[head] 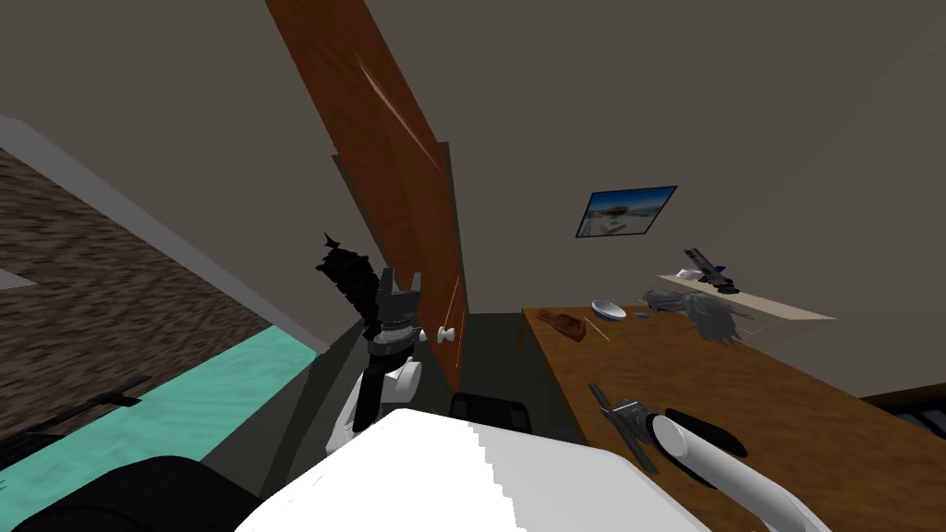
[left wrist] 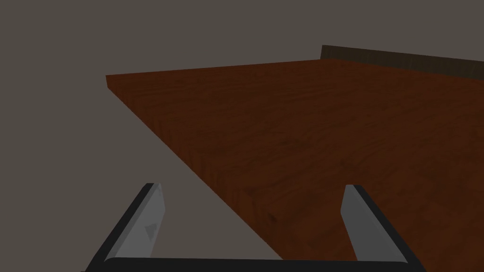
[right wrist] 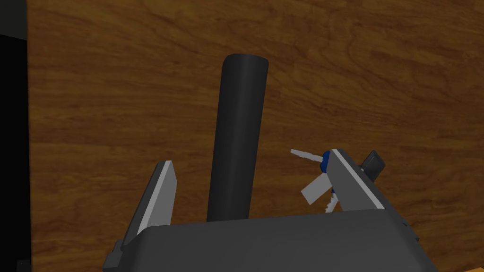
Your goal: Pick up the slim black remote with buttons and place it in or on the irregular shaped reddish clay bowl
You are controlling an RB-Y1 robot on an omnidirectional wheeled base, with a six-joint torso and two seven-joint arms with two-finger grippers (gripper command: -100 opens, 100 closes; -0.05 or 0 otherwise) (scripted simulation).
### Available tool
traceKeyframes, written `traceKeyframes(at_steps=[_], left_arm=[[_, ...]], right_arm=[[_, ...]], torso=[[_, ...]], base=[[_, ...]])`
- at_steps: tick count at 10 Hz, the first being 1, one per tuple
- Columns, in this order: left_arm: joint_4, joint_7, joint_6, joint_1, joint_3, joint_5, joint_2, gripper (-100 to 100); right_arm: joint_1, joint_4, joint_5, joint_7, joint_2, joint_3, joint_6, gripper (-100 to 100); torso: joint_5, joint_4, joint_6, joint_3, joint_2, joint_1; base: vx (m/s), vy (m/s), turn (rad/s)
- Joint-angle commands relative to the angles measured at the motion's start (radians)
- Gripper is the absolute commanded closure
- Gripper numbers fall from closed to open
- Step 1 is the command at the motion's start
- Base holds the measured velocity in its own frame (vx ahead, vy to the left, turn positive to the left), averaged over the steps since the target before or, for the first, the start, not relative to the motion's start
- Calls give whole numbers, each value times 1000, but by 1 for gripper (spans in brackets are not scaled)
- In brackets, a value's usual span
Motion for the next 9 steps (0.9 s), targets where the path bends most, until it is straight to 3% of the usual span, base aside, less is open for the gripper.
traceKeyframes(at_steps=[1,3,4,9], left_arm=[[0,0,0,0,0,0,0,0],[0,0,0,0,0,0,0,0],[0,0,0,0,0,0,0,0],[0,0,0,0,0,0,0,0]], right_arm=[[-10,33,-9,-35,7,-5,50,-100],[-17,54,-19,-52,6,-10,91,-100],[-17,54,-19,-52,6,-10,91,-100],[-38,127,-58,-114,-1,-26,207,-100]], torso=[[0,0,0,0,0,0],[0,0,0,0,0,0],[0,0,0,0,1,0],[0,-1,0,-4,-7,-2]], base=[[21,-31,44],[13,-22,-23],[39,-42,-42],[123,-45,-73]])
